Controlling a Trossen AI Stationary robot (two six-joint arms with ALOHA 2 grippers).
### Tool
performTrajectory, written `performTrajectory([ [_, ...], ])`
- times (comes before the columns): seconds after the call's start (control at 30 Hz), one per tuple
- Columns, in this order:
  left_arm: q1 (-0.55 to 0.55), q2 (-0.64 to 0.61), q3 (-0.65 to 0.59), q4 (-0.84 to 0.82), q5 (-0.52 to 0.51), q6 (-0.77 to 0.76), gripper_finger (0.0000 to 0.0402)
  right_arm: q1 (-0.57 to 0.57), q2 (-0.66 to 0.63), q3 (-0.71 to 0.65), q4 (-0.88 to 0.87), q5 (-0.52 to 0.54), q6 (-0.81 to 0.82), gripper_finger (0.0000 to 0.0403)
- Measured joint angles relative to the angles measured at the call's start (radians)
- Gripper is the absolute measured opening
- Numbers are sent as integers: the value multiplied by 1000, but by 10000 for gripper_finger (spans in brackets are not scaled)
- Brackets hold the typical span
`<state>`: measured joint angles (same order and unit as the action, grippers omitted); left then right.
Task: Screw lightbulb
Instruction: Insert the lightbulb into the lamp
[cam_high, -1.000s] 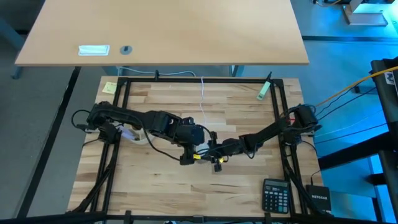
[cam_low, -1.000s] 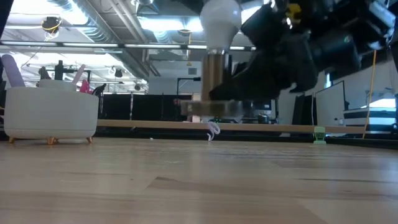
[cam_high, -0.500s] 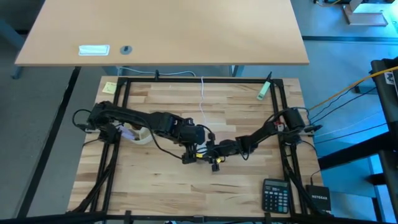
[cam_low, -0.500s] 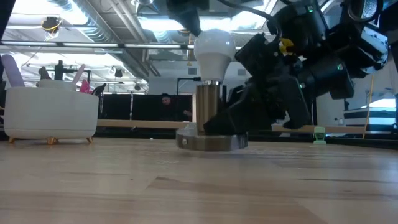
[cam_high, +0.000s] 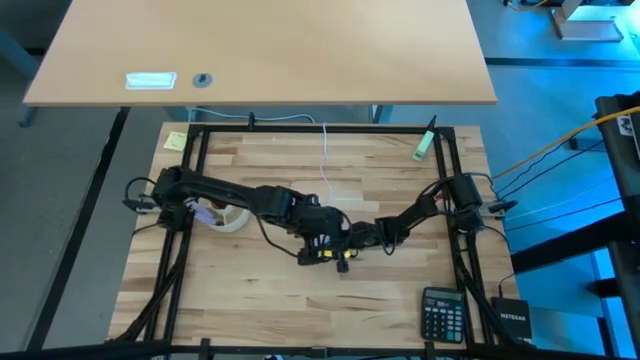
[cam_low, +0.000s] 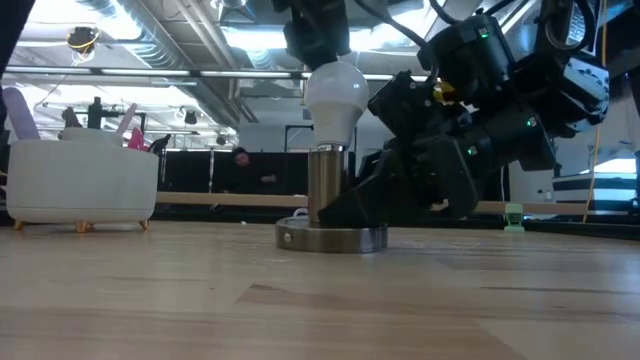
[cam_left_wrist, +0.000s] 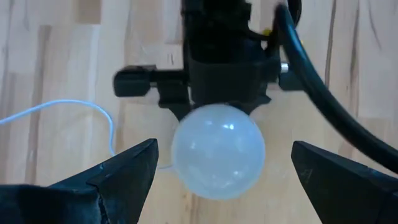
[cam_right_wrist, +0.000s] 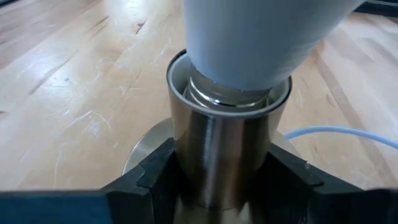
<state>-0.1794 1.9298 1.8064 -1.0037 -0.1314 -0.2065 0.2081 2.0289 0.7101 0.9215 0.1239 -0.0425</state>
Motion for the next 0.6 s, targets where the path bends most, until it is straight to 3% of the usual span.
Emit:
performTrajectory([
  [0.23,34,28,1,25,92,0,358,0,0,0,-3,-3,9,182],
  [0.6,29,44,0,1,103,-34,350,0,-1,0,-20,0,13,182],
])
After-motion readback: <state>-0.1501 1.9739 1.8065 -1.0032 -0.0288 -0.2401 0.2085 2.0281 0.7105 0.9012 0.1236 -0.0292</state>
